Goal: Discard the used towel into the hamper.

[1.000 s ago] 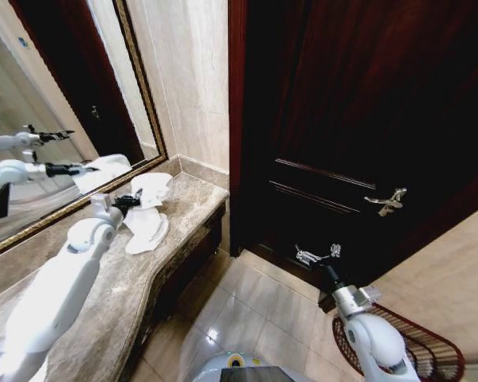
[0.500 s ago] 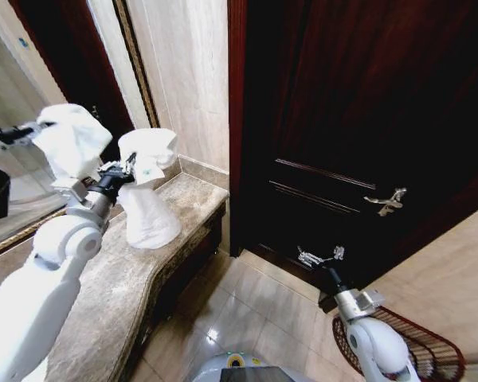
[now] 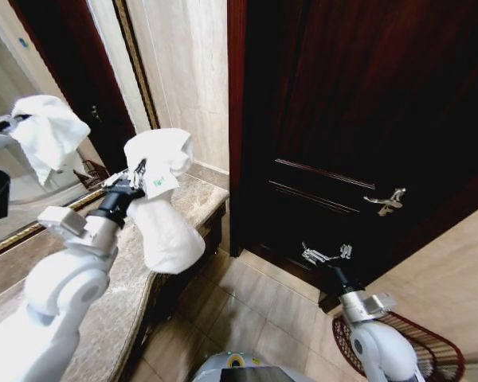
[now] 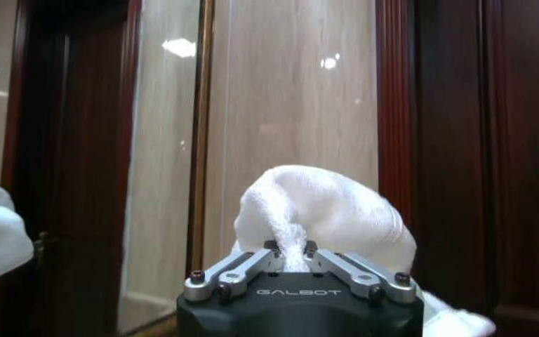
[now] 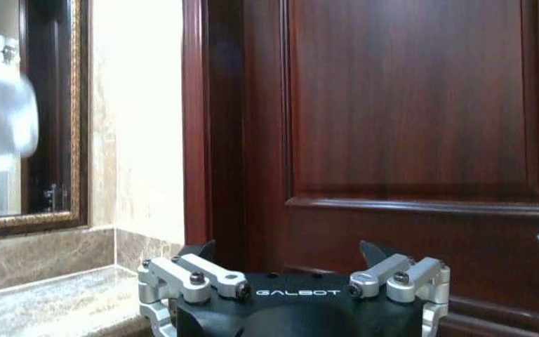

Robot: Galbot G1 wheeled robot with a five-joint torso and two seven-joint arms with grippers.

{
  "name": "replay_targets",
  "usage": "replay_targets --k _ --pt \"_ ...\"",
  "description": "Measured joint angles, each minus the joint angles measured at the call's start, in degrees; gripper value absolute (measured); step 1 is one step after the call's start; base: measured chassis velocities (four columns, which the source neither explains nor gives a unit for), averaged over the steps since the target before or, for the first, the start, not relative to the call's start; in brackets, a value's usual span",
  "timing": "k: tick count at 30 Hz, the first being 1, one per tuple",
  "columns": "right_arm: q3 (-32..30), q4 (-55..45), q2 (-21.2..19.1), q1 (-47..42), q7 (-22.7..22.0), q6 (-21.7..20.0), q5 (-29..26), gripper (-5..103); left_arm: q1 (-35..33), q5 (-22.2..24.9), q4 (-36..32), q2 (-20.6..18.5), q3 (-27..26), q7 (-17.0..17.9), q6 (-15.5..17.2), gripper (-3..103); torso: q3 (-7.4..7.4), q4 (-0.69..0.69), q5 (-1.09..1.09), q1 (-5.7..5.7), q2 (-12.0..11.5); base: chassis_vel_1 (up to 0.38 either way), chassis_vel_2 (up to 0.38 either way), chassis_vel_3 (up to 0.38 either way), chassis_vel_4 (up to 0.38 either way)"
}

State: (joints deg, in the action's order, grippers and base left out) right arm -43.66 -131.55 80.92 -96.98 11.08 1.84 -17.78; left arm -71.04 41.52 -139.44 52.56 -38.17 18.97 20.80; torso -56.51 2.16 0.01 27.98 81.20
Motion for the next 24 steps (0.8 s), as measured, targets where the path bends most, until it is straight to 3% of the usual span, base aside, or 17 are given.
replay_targets --k 2,10,12,13,15,16,17,19,20,21,23,24 --pt "-0.1 -0.8 -0.2 -0.1 -0.2 -0.3 -0.5 100 -3.7 -4.1 0.2 2.6 0.6 -1.1 -0.8 5 0.0 0.01 -0.02 0.0 0.0 0.0 0.0 0.0 0.0" --pt "-0.1 -1.2 -0.4 -0.6 -0.3 -0.4 -2.9 100 -10.0 -9.7 -0.3 9.9 0.9 -1.7 -2.5 5 0.0 -0.01 0.0 0.0 0.0 0.0 0.0 0.0 0.0" --pt "0.1 -1.1 -0.4 -0.7 -0.1 -0.2 -3.2 100 -13.6 -13.2 -0.4 13.6 0.5 -5.9 -7.4 5 0.0 0.0 -0.01 0.0 0.0 0.0 0.0 0.0 0.0" --pt "0.1 -1.1 -0.4 -0.7 -0.1 -0.2 -3.2 100 -13.6 -13.2 -0.4 13.6 0.5 -5.9 -7.4 5 0.0 0.0 -0.01 0.0 0.0 0.0 0.0 0.0 0.0" --pt "0.0 -1.0 -0.6 -0.7 -0.1 -0.1 -3.4 100 -16.0 -16.0 1.1 15.8 0.0 -12.4 -14.2 5 0.0 0.01 0.01 0.0 0.0 0.0 0.0 0.0 0.0" --pt "0.0 -1.0 -0.6 -0.7 -0.1 -0.1 -3.4 100 -16.0 -16.0 1.1 15.8 0.0 -12.4 -14.2 5 0.0 0.01 0.01 0.0 0.0 0.0 0.0 0.0 0.0" --pt "-0.1 -0.9 -0.7 -0.7 -0.1 -0.1 -3.6 100 -17.3 -17.1 2.6 17.1 -0.1 -16.3 -19.1 5 0.0 0.01 0.0 0.0 0.0 0.0 0.0 0.0 0.0" --pt "-0.4 -0.9 -1.1 -0.8 -0.1 0.1 -4.1 100 -18.3 -17.2 4.6 18.1 -0.3 -20.1 -23.7 5 0.0 0.0 -0.01 0.0 0.0 0.0 0.0 0.0 0.0" --pt "-0.4 -0.9 -1.1 -0.8 -0.1 0.1 -4.1 100 -18.3 -17.2 4.6 18.1 -0.3 -20.1 -23.7 5 0.0 0.0 -0.01 0.0 0.0 0.0 0.0 0.0 0.0" --pt "-0.9 -0.8 -1.5 -1.0 -0.1 0.4 -4.5 100 -18.7 -16.0 6.7 18.4 -1.1 -24.3 -27.0 5 0.0 0.01 0.0 0.0 0.0 0.0 0.0 0.0 0.0" --pt "-1.3 -0.6 -1.9 -1.3 -0.2 0.8 -4.9 100 -18.7 -14.7 8.5 18.1 -1.8 -27.5 -29.0 5 0.0 0.0 -0.01 0.0 0.0 0.0 0.0 0.0 0.0" --pt "-1.3 -0.6 -1.9 -1.3 -0.2 0.8 -4.9 100 -18.7 -14.7 8.5 18.1 -1.8 -27.5 -29.0 5 0.0 0.0 -0.01 0.0 0.0 0.0 0.0 0.0 0.0"
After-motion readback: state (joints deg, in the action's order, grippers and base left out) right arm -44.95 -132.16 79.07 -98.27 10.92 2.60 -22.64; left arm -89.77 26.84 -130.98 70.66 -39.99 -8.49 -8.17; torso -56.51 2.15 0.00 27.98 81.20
